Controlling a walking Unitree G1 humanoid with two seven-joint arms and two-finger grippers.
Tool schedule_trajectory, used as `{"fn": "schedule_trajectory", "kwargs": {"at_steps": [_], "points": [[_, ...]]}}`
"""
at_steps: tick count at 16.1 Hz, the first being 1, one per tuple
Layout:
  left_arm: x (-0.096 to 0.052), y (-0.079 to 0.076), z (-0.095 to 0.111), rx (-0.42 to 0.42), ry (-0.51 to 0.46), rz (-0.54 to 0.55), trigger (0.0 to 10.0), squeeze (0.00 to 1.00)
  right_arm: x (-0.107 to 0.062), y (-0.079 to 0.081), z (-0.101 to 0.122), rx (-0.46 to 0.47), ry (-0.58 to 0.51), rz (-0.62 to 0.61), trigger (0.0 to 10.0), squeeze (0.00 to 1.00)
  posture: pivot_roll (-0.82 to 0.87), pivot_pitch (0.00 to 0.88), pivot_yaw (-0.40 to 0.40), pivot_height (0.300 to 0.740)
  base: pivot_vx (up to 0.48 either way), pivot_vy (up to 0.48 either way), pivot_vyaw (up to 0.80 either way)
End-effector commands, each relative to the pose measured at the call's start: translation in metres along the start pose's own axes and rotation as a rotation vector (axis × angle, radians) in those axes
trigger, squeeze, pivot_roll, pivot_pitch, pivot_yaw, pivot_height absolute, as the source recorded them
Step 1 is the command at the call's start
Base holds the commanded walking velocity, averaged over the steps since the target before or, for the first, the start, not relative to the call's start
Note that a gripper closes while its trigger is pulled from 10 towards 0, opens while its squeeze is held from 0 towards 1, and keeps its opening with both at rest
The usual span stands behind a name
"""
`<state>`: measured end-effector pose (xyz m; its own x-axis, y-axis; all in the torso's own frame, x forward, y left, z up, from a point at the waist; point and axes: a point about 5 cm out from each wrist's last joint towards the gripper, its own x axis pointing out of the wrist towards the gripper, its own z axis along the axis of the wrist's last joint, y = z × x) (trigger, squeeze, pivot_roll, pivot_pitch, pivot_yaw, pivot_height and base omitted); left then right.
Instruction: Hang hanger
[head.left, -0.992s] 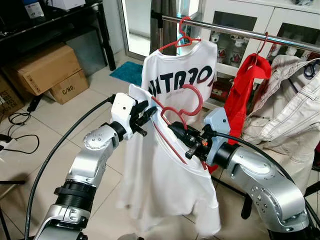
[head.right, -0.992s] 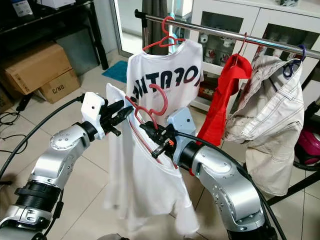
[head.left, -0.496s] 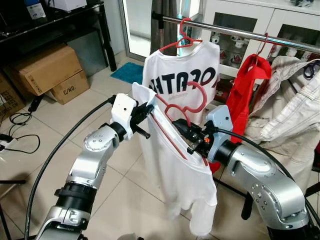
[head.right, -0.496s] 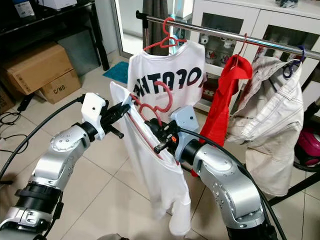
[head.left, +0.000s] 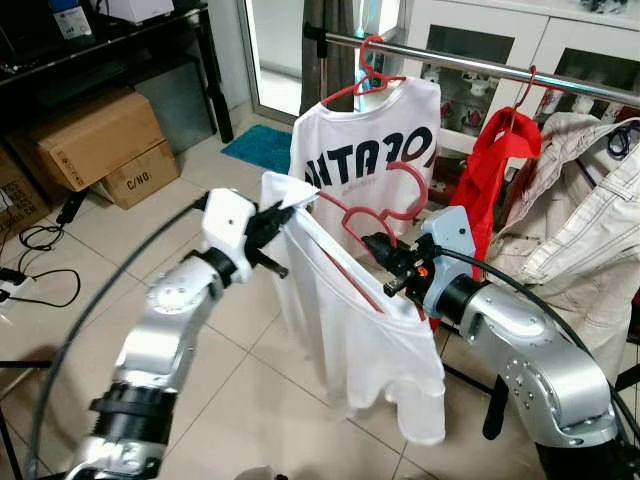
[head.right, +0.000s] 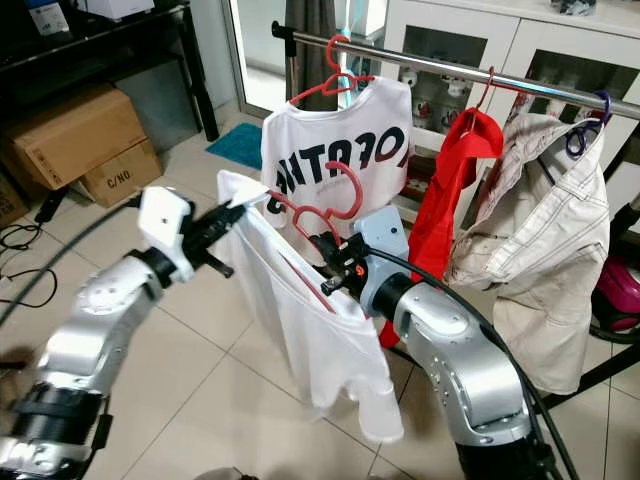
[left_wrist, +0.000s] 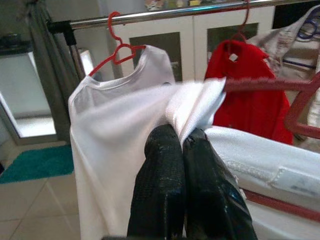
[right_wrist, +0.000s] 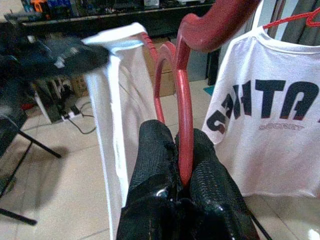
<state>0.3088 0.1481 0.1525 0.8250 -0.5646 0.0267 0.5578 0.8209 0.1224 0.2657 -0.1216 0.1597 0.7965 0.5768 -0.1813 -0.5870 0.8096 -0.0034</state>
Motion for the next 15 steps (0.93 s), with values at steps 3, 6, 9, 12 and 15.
{"fn": "schedule_trajectory", "kwargs": {"at_steps": [3, 6, 9, 12, 15], "points": [[-0.017, 0.027, 0.009, 0.019, 0.008, 0.069, 0.0, 0.0, -0.003, -0.016, -0.002, -0.06, 0.027, -0.118, 0.0, 0.0, -0.04, 0.0, 0.05, 0.74, 0.0, 0.0, 0.0], [-0.019, 0.054, 0.019, -0.023, -0.024, 0.256, 0.0, 0.0, -0.006, -0.027, -0.005, -0.099, 0.061, -0.187, 0.0, 0.0, -0.04, 0.0, 0.048, 0.74, 0.0, 0.0, 0.0], [-0.016, 0.052, 0.018, -0.031, 0.004, 0.219, 0.0, 0.0, -0.006, -0.027, -0.002, -0.102, 0.038, -0.171, 0.0, 0.0, -0.04, 0.0, 0.05, 0.74, 0.0, 0.0, 0.0], [-0.001, 0.025, 0.01, -0.024, 0.031, 0.078, 0.4, 0.0, -0.001, -0.012, 0.007, -0.059, -0.035, -0.07, 0.0, 0.0, -0.04, 0.0, 0.051, 0.74, 0.0, 0.0, 0.0], [0.023, -0.006, 0.007, 0.028, 0.041, -0.074, 1.5, 0.0, 0.001, 0.004, 0.008, -0.066, -0.041, 0.042, 0.0, 0.0, -0.05, 0.0, 0.058, 0.74, 0.0, 0.0, 0.0]]}}
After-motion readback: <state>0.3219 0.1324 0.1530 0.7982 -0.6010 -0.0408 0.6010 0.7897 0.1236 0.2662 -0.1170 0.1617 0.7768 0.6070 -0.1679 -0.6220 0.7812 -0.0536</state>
